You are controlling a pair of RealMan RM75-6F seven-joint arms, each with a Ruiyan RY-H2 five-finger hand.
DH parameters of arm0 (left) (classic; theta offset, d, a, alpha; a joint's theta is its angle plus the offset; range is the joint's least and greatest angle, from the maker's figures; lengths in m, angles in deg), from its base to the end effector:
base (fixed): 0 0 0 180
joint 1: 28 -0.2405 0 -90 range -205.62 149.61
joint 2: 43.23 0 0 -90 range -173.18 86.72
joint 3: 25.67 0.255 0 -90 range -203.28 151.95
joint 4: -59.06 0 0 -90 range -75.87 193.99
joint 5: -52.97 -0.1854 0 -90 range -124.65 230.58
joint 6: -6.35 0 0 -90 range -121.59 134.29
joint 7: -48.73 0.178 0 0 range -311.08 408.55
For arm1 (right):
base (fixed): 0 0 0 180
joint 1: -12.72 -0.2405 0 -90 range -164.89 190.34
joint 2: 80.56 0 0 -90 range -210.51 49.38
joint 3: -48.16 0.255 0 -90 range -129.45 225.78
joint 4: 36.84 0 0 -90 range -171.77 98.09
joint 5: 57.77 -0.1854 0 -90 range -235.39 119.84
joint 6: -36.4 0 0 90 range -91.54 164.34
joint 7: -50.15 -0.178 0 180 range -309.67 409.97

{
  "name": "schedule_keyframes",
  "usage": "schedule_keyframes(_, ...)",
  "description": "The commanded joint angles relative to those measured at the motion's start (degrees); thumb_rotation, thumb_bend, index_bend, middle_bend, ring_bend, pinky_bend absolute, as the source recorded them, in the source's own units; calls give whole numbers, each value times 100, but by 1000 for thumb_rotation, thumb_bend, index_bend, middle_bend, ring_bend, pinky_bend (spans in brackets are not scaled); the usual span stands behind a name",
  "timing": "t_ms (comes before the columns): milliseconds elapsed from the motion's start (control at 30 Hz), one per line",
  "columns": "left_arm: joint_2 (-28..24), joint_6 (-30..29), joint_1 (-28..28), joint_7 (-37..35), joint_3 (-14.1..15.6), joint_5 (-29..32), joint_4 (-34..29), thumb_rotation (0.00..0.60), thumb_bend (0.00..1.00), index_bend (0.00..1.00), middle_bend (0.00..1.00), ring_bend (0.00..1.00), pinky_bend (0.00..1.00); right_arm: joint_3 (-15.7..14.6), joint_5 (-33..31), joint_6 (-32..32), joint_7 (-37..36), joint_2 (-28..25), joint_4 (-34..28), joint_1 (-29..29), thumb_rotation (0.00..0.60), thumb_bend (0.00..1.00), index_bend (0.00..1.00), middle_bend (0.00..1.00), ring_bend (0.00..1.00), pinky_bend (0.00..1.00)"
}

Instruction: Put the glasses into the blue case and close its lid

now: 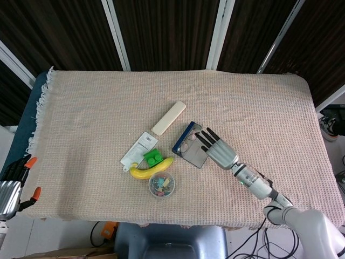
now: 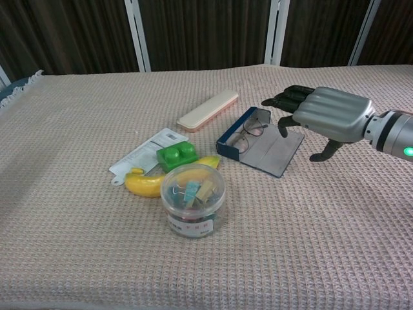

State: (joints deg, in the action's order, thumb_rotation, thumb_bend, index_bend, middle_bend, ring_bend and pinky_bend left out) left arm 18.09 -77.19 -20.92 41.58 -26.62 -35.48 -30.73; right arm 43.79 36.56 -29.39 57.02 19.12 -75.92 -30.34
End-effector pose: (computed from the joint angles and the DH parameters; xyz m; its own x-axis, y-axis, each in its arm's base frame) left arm -0.3010 0.2190 0.1879 0.3741 0.0461 0.9263 0.9259 -0.0759 -0.3701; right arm -0.1987 -0.3886 -0.0164 0.8163 0.1737 0.5509 -0.3601 -0.5926 0.7205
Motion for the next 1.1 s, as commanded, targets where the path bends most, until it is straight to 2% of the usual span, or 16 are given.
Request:
schedule_keyframes(33, 7, 19, 10, 9, -2, 6, 3, 600, 393, 0, 0, 0, 96, -57, 68, 40, -130, 91, 302, 47, 600, 282, 539, 59, 0, 0)
schedule_keyframes(567, 39, 112, 78, 65, -19, 26, 16, 600, 395, 0, 0, 0, 97, 9, 116, 339, -555, 825, 1429, -105, 600, 281, 596, 57, 0, 0)
schedule_keyframes(1000, 56, 66, 54, 118, -45, 80, 11, 600, 394, 0, 0, 0, 97, 160, 34, 295, -555, 1204, 1801, -181, 600, 283, 626, 73, 0, 0)
schedule_keyframes(1100, 49, 41, 42, 98, -45, 72, 10, 600, 393, 0, 0, 0, 97, 179, 26, 276, -598, 1248, 1826, -202, 600, 324, 645, 83, 0, 0)
